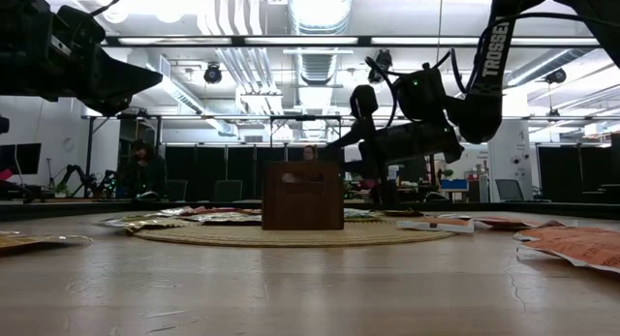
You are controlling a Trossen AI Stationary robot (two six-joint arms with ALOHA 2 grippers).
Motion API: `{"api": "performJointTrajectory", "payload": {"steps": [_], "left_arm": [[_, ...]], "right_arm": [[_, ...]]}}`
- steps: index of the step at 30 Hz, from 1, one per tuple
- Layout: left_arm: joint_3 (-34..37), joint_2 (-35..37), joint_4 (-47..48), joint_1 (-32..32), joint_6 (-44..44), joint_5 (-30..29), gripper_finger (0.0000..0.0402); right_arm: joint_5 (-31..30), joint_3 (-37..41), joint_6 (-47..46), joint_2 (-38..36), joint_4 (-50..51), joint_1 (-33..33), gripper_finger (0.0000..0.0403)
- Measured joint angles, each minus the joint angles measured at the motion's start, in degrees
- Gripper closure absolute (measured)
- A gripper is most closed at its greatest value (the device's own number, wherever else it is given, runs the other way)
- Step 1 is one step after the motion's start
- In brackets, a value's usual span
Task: Pick & Place Tea
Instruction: Put the white tea bag into the top section of the wooden organizer
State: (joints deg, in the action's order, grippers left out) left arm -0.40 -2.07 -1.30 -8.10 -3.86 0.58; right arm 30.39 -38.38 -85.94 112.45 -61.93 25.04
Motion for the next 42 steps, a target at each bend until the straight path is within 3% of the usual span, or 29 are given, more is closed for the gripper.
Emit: {"api": "performJointTrajectory", "payload": {"steps": [6,12,22,42], "left_arm": [[-0.02,-0.01,0.00,-0.02,0.00,0.00,0.0402],[0.00,0.00,0.00,-0.02,0.00,0.00,0.0402],[0.00,0.00,0.00,-0.02,0.00,0.00,0.0402],[0.00,0.00,0.00,0.00,0.00,0.00,0.0402]], "right_arm": [[0.78,0.03,2.08,-1.70,0.00,0.00,0.0256],[1.79,0.03,6.73,-6.61,-0.02,-0.01,0.0255],[5.73,0.03,20.83,-13.56,0.47,-0.13,0.0282],[5.79,-2.46,23.34,-14.14,2.23,-4.09,0.0341]]}}
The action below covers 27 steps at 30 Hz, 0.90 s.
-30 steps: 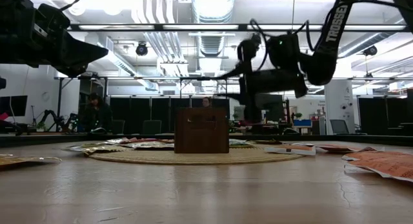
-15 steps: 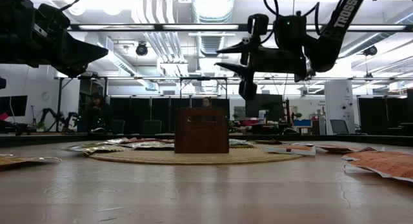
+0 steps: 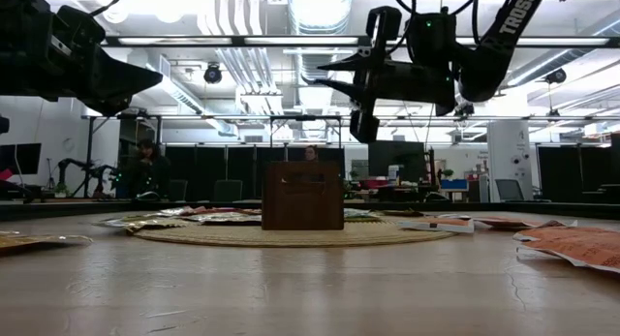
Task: Pick & Place Tea
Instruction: Put the white tea bag into the top section of the wooden organizer
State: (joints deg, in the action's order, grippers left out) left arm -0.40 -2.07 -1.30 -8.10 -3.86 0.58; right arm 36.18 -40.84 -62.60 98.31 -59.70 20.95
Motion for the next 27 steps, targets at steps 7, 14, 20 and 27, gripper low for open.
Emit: {"api": "performJointTrajectory", "payload": {"steps": [7,14,20,27], "left_arm": [[-0.01,0.00,0.00,-0.02,0.00,0.00,0.0402],[0.00,-0.02,0.00,0.00,0.00,0.00,0.0402],[-0.01,-0.02,0.00,-0.02,0.00,0.00,0.0402],[-0.01,-0.02,0.00,-0.01,0.00,0.00,0.0402]], "right_arm": [[0.28,0.00,3.25,-2.06,-0.04,-0.48,0.0392],[0.35,0.13,4.51,-4.79,3.23,-0.33,0.0394],[0.31,0.17,12.57,-10.80,21.55,-0.33,0.0394],[-0.34,0.17,20.67,-21.59,43.06,-0.36,0.0394]]}}
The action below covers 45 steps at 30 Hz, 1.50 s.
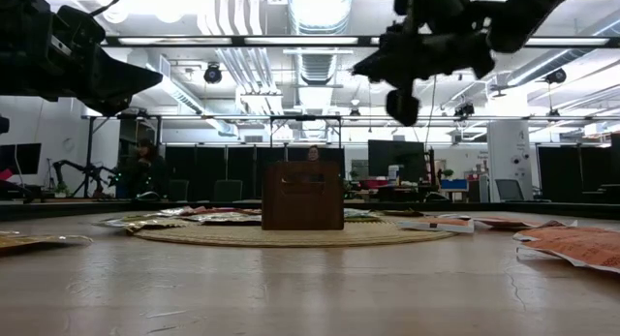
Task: Pick & Place Tea
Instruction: Put the white tea bag into the top section of the wooden organizer
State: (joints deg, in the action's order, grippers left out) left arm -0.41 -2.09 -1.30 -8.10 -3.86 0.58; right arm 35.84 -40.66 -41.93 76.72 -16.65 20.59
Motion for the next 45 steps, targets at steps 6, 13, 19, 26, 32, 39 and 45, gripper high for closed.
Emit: {"api": "performJointTrajectory", "payload": {"steps": [6,13,19,26,32,39,45], "left_arm": [[-0.02,0.00,0.00,-0.02,0.00,0.00,0.0402],[-0.01,0.02,0.00,-0.01,0.00,0.00,0.0402],[-0.01,0.02,0.00,-0.01,0.00,0.00,0.0402],[0.00,0.00,0.00,0.00,0.00,0.00,0.0402],[-0.02,0.02,0.00,-0.02,0.00,0.00,0.0402],[0.00,0.02,0.00,0.00,0.00,0.00,0.0402],[-0.02,0.01,-0.01,0.01,0.00,0.00,0.0402]], "right_arm": [[-3.25,-0.30,10.01,-8.65,16.53,-2.48,0.0394],[-4.58,-0.37,19.63,-15.86,27.26,-4.97,0.0394],[-4.60,-0.37,26.63,-19.48,32.98,-6.71,0.0394],[-6.61,-0.37,39.45,-19.94,39.04,-8.66,0.0394],[-7.51,-0.37,46.11,-19.57,39.43,-9.56,0.0394],[-7.54,-0.37,52.63,-19.39,45.07,-11.81,0.0394],[-11.64,-2.37,54.36,-15.01,51.07,-15.87,0.0394]]}}
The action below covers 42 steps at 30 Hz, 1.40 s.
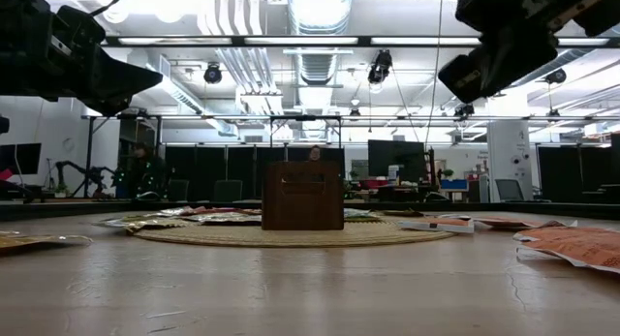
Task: Pick & Place Tea
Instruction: Put the white tea bag into the top section of the wooden organizer
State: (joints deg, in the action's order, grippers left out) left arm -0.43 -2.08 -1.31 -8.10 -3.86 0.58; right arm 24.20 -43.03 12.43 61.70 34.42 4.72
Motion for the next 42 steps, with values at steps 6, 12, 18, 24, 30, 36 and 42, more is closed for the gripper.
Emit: {"api": "performJointTrajectory", "payload": {"steps": [6,12,18,24,30,36,42], "left_arm": [[0.00,0.02,-0.01,-0.02,0.00,0.00,0.0402],[0.02,-0.01,-0.01,-0.01,0.00,0.00,0.0402],[0.01,-0.01,-0.01,-0.01,0.00,0.00,0.0402],[0.00,-0.01,-0.03,0.00,0.00,0.00,0.0402],[0.01,-0.01,-0.01,0.00,0.00,0.00,0.0402],[0.00,-0.01,-0.01,0.00,0.00,0.00,0.0402],[0.00,-0.01,-0.01,-0.02,0.00,0.00,0.0402]], "right_arm": [[-3.45,-1.11,-0.28,2.55,2.08,-2.10,0.0394],[-3.53,-2.02,-0.44,5.06,5.90,-5.58,0.0394],[-5.63,-2.23,0.65,7.07,9.64,-10.45,0.0392],[-10.70,-2.66,3.43,11.26,12.31,-14.05,0.0349],[-15.70,-2.66,5.96,15.58,12.36,-14.26,0.0289],[-19.96,-2.66,6.01,19.68,12.13,-14.59,0.0249],[-19.94,-2.66,7.66,23.39,11.87,-18.04,0.0247]]}}
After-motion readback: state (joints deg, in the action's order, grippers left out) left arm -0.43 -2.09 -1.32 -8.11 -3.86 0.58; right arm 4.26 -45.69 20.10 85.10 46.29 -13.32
